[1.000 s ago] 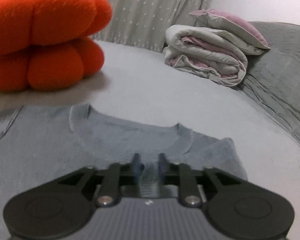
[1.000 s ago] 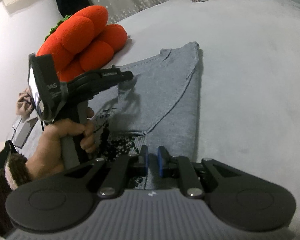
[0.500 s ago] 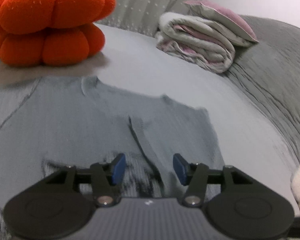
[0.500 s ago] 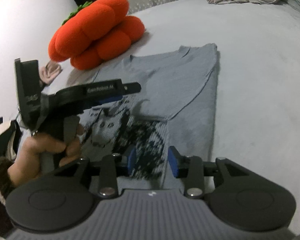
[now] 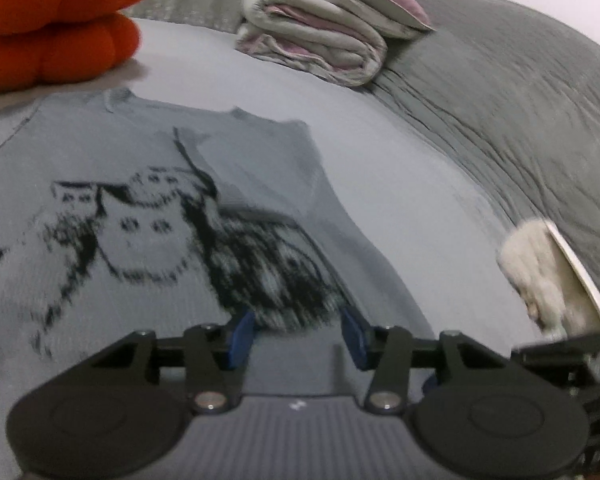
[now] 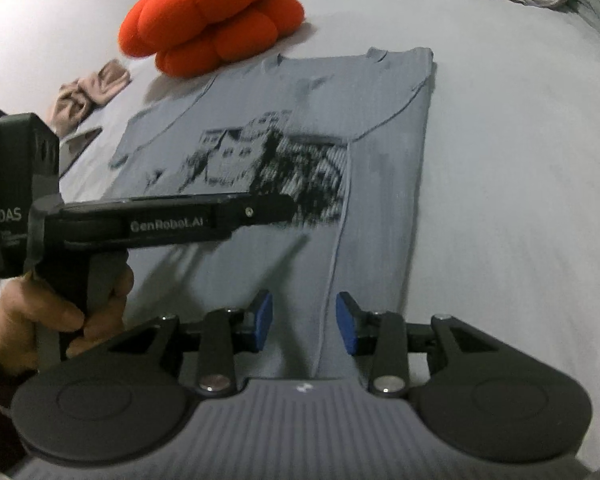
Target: Fold clothes
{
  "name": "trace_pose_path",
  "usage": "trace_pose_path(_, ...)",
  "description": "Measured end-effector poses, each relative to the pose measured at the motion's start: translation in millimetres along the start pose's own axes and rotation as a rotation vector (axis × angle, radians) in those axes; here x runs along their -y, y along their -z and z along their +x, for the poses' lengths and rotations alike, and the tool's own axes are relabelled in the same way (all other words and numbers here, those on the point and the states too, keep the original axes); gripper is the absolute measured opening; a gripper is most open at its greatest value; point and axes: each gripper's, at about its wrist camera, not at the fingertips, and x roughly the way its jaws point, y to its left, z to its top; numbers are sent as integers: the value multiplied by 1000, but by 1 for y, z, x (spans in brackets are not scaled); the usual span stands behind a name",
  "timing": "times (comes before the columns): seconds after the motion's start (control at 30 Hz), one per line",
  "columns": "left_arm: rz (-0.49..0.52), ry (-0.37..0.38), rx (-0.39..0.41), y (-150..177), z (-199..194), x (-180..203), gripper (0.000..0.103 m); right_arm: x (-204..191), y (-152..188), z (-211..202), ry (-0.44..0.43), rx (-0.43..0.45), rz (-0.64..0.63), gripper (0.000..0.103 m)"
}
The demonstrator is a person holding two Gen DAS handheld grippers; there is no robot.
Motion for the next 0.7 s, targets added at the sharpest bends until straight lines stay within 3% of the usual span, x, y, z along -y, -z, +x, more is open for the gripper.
trace_pose_path(0.23, 57, 99, 8, 39, -19, 15, 40, -13, 36, -21, 36, -29, -84, 40)
trace_pose_path(0.37, 70, 119, 20, 51, -23, 20, 39, -18, 58, -24, 64, -49, -125, 39)
trace_pose_path(0.43, 83, 129, 27, 55, -24, 24, 38, -21, 66, -26, 84, -48, -151, 35)
trace_pose_path(0.57, 137, 147, 26, 64, -27, 32, 38, -20, 75, -33, 115, -24, -176, 8)
trace_pose_path(0.7, 227, 156, 29, 73, -29, 44, 38, 0, 68, -49, 39, 22, -51, 6)
